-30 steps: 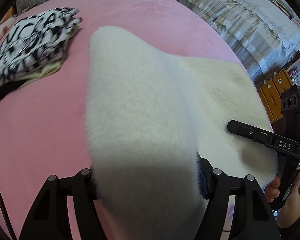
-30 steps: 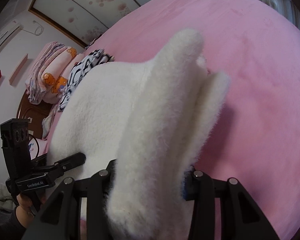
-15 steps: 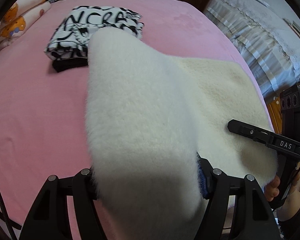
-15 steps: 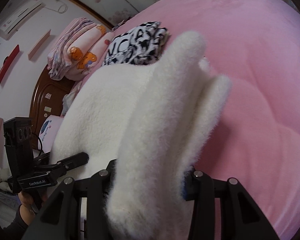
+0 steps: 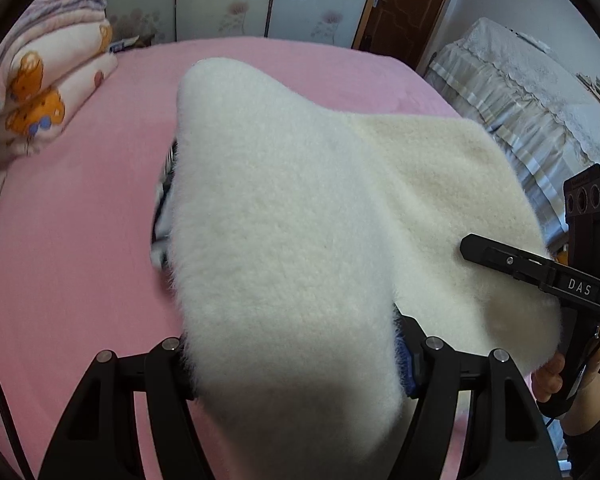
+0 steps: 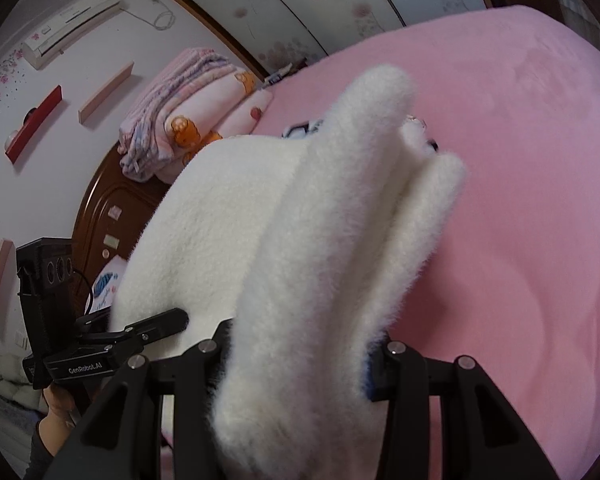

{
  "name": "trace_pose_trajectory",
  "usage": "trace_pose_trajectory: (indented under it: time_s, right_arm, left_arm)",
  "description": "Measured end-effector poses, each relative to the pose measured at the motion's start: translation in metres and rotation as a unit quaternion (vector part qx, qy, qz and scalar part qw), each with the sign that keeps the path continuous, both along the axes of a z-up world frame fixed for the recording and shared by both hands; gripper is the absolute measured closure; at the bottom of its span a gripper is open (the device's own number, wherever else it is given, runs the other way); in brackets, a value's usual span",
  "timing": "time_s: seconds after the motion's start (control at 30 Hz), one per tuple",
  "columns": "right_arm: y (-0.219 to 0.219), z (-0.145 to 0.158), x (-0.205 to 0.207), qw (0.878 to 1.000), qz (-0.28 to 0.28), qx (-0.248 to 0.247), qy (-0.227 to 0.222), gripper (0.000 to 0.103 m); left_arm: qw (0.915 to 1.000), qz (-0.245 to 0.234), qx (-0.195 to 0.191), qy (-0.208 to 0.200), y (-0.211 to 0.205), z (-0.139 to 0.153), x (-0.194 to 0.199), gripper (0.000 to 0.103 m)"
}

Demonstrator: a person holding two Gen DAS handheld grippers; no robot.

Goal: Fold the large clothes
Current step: 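Carry the lifted cardigan with the right tool onto the printed clothes stack, then lower the cardigan onto the stack, open the right tool, square it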

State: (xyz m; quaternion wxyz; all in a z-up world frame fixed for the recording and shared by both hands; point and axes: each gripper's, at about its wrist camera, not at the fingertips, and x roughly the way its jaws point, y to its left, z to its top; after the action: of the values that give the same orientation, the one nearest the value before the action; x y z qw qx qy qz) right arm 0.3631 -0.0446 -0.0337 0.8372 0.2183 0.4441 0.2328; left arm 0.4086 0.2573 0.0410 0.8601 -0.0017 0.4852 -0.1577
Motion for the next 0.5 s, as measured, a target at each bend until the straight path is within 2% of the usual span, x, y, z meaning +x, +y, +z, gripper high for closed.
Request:
trace_pose_trajectory:
  time_s: [0.13,0.23,0.33,0.4,0.47,0.5]
  right_arm:
    - [0.011,-0.001,0.069,1.000,-0.018,0.016,-0.020,0.061]
    - [0.022,-0.019,0.118,0.999,-0.030,0.024,-0.026,0.061]
    - [0.030,-0.060,0.162,0.998,-0.041,0.041,-0.004,0.060]
    - [0.033,-0.107,0.182,0.998,-0.049,0.019,0.034,0.058]
    - [0.031,-0.134,0.188,0.997,-0.061,0.020,0.039,0.052]
    - [0.029,-0.141,0.187,0.997,-0.062,0.021,0.033,0.046]
  left_arm:
    - [0.9996,-0.015,0.012,-0.021,0.020,0.003,0.083,0.035]
    - [0.9996,-0.020,0.017,-0.015,0.032,-0.012,0.145,0.034]
    - [0.9997,-0.011,0.022,0.007,0.045,-0.052,0.199,0.031]
    - [0.9990,0.016,0.023,0.033,0.058,-0.094,0.226,0.023]
    - [0.9993,0.026,0.007,0.024,0.063,-0.114,0.233,0.015]
    - [0.9995,0.025,-0.006,0.017,0.066,-0.116,0.233,0.014]
